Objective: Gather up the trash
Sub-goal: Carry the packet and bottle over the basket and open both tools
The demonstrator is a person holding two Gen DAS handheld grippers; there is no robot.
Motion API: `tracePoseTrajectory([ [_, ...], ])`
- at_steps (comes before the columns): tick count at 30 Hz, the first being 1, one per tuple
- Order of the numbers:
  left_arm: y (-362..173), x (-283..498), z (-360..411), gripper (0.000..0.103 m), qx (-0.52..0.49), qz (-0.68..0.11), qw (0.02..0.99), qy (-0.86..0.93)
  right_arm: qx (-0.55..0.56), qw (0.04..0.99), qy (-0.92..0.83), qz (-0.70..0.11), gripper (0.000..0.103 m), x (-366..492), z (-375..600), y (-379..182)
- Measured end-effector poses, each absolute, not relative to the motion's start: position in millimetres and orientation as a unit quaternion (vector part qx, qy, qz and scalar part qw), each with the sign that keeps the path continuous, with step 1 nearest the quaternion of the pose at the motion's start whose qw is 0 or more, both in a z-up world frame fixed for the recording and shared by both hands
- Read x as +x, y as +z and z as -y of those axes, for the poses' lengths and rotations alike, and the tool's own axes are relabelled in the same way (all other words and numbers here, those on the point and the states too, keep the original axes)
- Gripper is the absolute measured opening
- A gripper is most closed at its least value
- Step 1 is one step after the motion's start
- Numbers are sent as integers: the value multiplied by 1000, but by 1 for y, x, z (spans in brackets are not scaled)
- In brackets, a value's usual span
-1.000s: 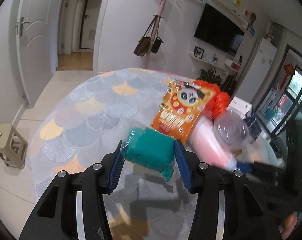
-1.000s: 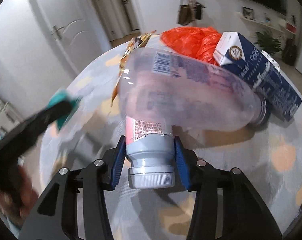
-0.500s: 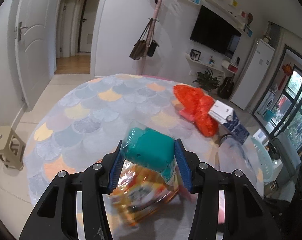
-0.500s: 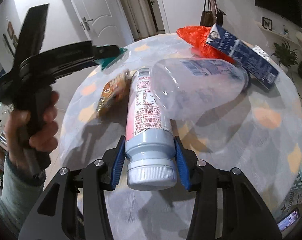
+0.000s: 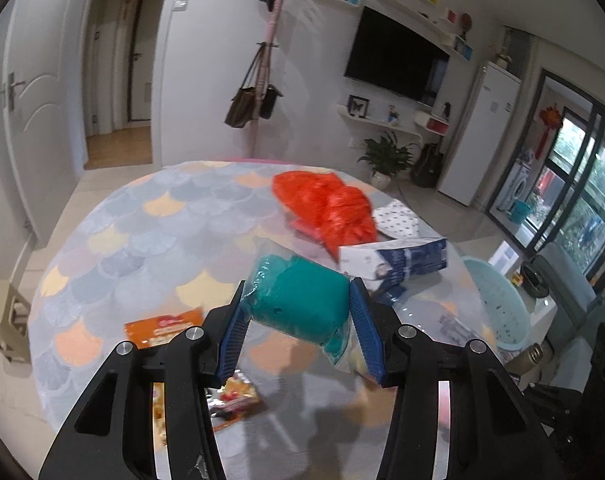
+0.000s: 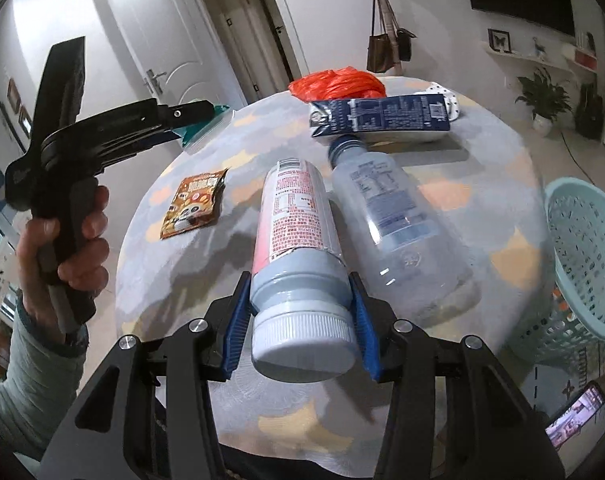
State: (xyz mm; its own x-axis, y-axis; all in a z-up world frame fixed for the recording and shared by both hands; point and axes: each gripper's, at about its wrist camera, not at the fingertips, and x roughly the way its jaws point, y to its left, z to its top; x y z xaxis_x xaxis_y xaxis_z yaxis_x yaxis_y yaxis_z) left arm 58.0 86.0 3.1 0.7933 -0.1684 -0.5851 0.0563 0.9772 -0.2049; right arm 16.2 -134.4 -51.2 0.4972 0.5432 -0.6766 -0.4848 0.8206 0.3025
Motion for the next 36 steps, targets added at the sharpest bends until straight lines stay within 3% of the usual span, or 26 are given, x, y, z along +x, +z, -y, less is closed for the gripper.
tracePoseTrajectory([
  [4, 5, 56, -79, 48, -84, -312, 944, -69, 19, 849, 298, -436, 46, 18, 123, -62],
  [6, 5, 55, -80, 48, -84, -311, 944, -68, 23, 842, 305, -445, 66, 20, 116, -64],
  [8, 3, 53, -84, 48, -90, -312, 943, -68, 15, 846, 298, -443, 69, 25, 107, -59],
  [14, 2, 49, -93, 48, -102, -312, 942, -71, 3, 829, 279, -485, 68, 55, 73, -67],
  [17, 5, 47, -95, 48, -98, -309, 943, -75, -12, 833, 260, -489, 47, 59, 60, -72],
  [18, 6, 47, -95, 48, -96, -308, 944, -75, -18, 834, 259, -487, 46, 59, 59, -72],
  [27, 37, 52, -78, 48, -86, -277, 953, -87, 50, 868, 271, -413, 46, 55, 96, -24],
  [36, 65, 100, 11, 48, -48, -274, 947, -159, 123, 920, 159, -336, 46, 84, 219, 17],
])
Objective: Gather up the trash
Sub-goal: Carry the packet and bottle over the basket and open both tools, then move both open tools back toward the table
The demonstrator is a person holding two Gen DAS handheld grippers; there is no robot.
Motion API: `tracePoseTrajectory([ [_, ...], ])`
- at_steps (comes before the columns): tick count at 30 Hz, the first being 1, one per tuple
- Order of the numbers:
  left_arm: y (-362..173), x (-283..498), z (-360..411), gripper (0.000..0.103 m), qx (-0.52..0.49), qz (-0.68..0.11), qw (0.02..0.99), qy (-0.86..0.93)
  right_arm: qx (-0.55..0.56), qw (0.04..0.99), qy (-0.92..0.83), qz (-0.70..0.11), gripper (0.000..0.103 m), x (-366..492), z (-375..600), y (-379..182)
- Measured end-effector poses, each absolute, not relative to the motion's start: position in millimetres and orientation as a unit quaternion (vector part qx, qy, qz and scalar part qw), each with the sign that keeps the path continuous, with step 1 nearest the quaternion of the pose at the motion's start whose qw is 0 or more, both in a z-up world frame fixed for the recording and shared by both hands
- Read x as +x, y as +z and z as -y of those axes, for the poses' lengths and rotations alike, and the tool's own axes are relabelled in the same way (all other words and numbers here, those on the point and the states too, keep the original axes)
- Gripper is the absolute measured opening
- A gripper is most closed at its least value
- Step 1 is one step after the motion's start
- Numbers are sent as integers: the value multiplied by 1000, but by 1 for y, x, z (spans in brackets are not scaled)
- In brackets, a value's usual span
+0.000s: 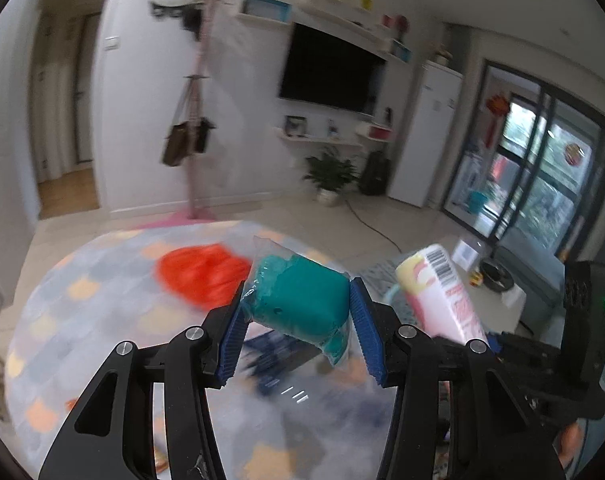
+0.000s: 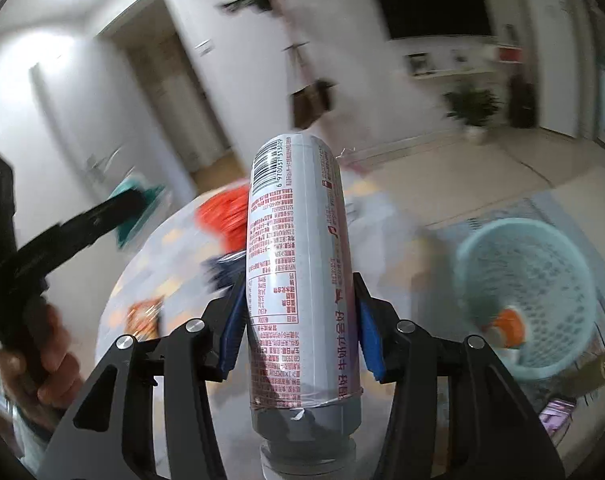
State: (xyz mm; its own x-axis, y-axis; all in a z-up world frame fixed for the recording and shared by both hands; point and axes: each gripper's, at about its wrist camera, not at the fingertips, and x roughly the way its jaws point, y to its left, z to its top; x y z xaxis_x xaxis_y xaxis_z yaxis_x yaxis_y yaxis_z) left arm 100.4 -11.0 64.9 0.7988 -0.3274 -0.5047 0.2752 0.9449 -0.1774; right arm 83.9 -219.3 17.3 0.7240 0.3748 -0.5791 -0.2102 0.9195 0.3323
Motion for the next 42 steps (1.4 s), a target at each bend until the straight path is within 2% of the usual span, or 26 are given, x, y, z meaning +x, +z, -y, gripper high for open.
tracePoseTrajectory([
  [6, 56, 154, 97, 48, -41, -309, 922, -232, 166, 927, 54, -332, 46, 110, 310, 3],
  [13, 1, 216, 189, 48, -50, -396, 866, -300, 190, 913, -64, -357, 46, 134, 383, -43],
  [20, -52, 243, 247, 48, -23, -451, 834, -316, 213, 890, -108, -389, 46, 151, 421, -87],
  [24, -56, 246, 249, 59, -30, -453, 834, -315, 215, 888, -118, -390, 50, 152, 430, -93],
  [32, -24, 218, 218, 64, -39, -414, 854, -312, 213, 900, -90, -370, 51, 132, 418, -71],
  [42, 23, 146, 126, 73, -82, -347, 886, -296, 177, 927, -9, -331, 51, 92, 349, -24],
])
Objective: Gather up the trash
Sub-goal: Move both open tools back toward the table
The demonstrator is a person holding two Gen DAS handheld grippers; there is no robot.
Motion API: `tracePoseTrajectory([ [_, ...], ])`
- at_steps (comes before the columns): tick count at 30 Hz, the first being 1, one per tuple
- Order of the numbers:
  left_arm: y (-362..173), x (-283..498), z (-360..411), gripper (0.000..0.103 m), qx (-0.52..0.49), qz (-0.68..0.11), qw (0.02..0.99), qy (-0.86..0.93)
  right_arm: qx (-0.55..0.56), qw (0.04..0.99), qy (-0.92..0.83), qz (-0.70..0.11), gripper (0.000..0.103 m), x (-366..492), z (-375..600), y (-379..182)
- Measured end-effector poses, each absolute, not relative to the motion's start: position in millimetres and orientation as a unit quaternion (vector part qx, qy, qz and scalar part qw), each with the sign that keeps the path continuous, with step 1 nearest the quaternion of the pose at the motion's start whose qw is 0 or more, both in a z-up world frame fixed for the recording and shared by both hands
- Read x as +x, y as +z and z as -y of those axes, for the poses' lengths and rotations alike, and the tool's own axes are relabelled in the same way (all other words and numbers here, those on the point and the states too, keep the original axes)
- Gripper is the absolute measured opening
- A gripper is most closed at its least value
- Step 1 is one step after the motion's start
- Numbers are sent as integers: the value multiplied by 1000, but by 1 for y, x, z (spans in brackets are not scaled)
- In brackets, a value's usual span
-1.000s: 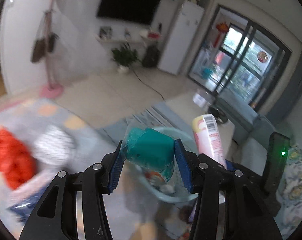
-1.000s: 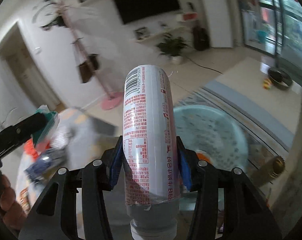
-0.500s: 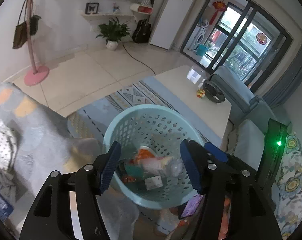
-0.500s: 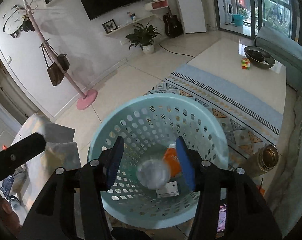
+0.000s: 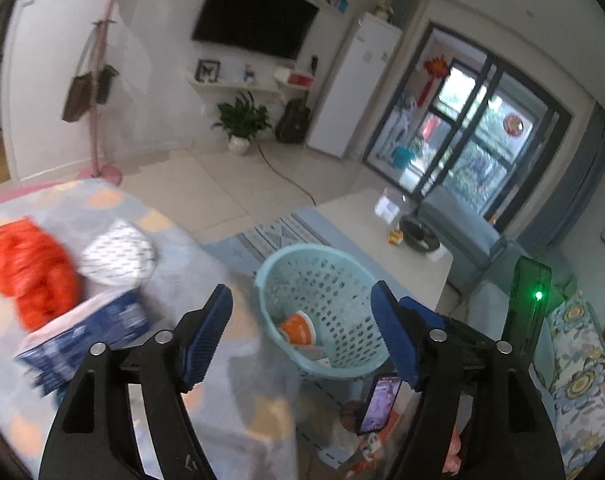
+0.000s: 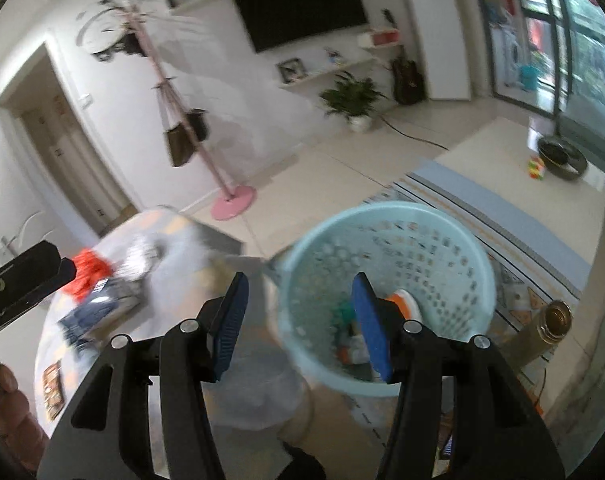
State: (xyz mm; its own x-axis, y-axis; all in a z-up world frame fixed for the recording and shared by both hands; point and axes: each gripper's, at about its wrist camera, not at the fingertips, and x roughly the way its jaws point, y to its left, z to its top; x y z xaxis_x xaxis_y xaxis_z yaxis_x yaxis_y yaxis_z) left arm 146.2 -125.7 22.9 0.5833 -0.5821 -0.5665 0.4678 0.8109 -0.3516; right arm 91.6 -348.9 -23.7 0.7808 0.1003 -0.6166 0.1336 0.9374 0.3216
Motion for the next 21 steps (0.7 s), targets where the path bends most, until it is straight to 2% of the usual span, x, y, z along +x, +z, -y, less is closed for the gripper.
tracePoseTrajectory([
  [9, 45, 91, 38, 73, -118, -305, 917, -227, 109, 942, 92, -304, 55, 63, 254, 8],
  [21, 36, 44, -90, 73, -147, -308, 937, -71, 46, 929, 186, -317, 67, 53, 165, 6],
])
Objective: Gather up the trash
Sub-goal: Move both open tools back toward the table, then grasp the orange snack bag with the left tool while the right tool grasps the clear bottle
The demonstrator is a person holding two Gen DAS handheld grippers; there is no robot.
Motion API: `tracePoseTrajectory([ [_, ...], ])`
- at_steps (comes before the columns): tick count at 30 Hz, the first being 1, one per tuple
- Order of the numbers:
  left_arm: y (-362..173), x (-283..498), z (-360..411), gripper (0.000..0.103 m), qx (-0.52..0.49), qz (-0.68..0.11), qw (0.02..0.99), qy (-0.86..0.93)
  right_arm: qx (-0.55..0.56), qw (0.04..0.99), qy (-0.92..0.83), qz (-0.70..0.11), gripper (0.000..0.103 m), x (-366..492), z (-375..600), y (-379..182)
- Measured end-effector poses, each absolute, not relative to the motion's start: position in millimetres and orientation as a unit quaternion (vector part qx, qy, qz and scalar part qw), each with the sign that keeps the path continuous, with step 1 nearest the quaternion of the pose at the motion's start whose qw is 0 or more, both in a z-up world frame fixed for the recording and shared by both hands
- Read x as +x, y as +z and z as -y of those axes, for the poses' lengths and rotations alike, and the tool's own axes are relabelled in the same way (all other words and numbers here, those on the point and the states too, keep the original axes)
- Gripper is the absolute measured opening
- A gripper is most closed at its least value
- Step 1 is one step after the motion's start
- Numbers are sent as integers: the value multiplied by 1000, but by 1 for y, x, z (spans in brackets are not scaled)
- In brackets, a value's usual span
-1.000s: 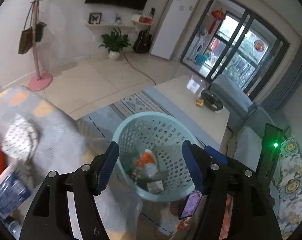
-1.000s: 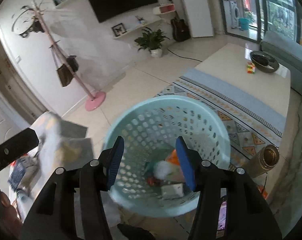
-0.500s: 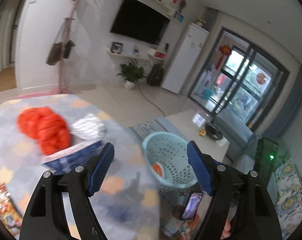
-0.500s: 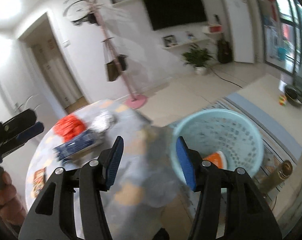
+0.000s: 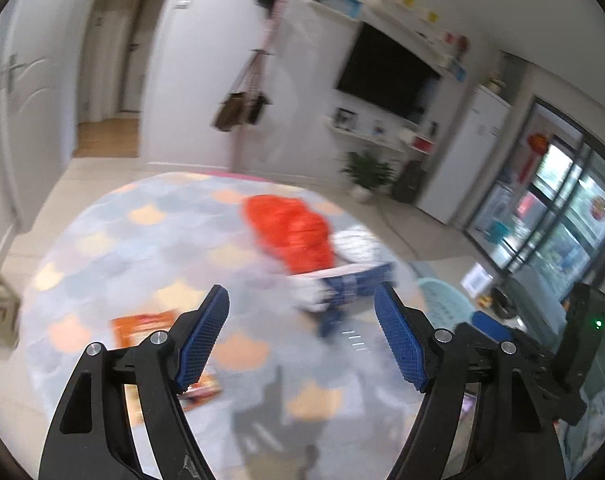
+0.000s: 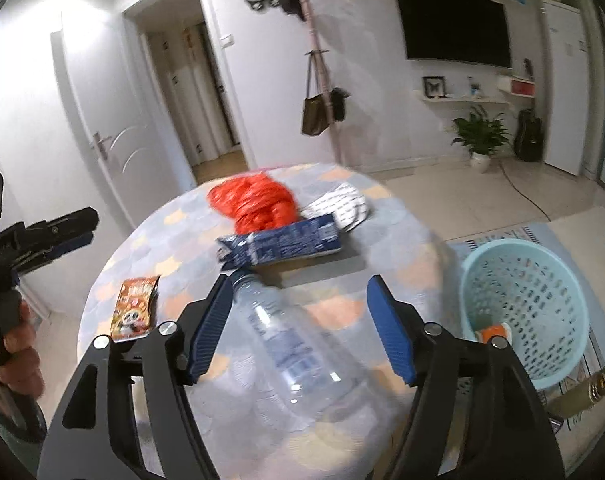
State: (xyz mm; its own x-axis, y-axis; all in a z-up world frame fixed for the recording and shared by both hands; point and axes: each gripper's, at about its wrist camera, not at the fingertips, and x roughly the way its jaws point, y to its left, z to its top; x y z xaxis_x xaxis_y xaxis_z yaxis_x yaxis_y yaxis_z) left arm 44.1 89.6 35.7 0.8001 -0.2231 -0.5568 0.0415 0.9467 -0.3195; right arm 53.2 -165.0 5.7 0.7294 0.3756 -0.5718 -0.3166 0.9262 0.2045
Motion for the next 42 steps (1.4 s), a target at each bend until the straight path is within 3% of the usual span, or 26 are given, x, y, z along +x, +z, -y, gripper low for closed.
tracePoseTrajectory([
  [6, 8, 32, -155, 73, -172, -331, 928, 12, 16, 918, 194, -344, 75, 62, 145, -13],
  [16, -61, 46, -183, 70, -182, -414, 891, 51, -43, 905, 189, -379, 77, 79, 131, -43],
  [23, -78, 54, -162, 52, -128, -425, 894, 63, -60, 894, 201, -395, 77, 83, 122, -58],
  [27, -81, 52, -149, 34, -84, -421, 900, 77, -68, 890, 204, -401, 76, 82, 115, -65],
  [28, -81, 51, -147, 24, -72, -418, 902, 83, -67, 889, 206, -404, 76, 82, 114, -66],
  [30, -80, 48, -147, 12, -71, -412, 905, 80, -67, 887, 208, -406, 67, 79, 111, -68],
  [32, -78, 45, -150, 8, -85, -405, 908, 67, -68, 885, 213, -408, 53, 77, 107, -70],
  [36, -74, 37, -150, 2, -93, -390, 915, 51, -64, 885, 214, -410, 53, 68, 100, -71],
  [42, -53, 24, -141, 1, -105, -352, 930, 10, -30, 877, 258, -404, 52, 51, 91, -65],
])
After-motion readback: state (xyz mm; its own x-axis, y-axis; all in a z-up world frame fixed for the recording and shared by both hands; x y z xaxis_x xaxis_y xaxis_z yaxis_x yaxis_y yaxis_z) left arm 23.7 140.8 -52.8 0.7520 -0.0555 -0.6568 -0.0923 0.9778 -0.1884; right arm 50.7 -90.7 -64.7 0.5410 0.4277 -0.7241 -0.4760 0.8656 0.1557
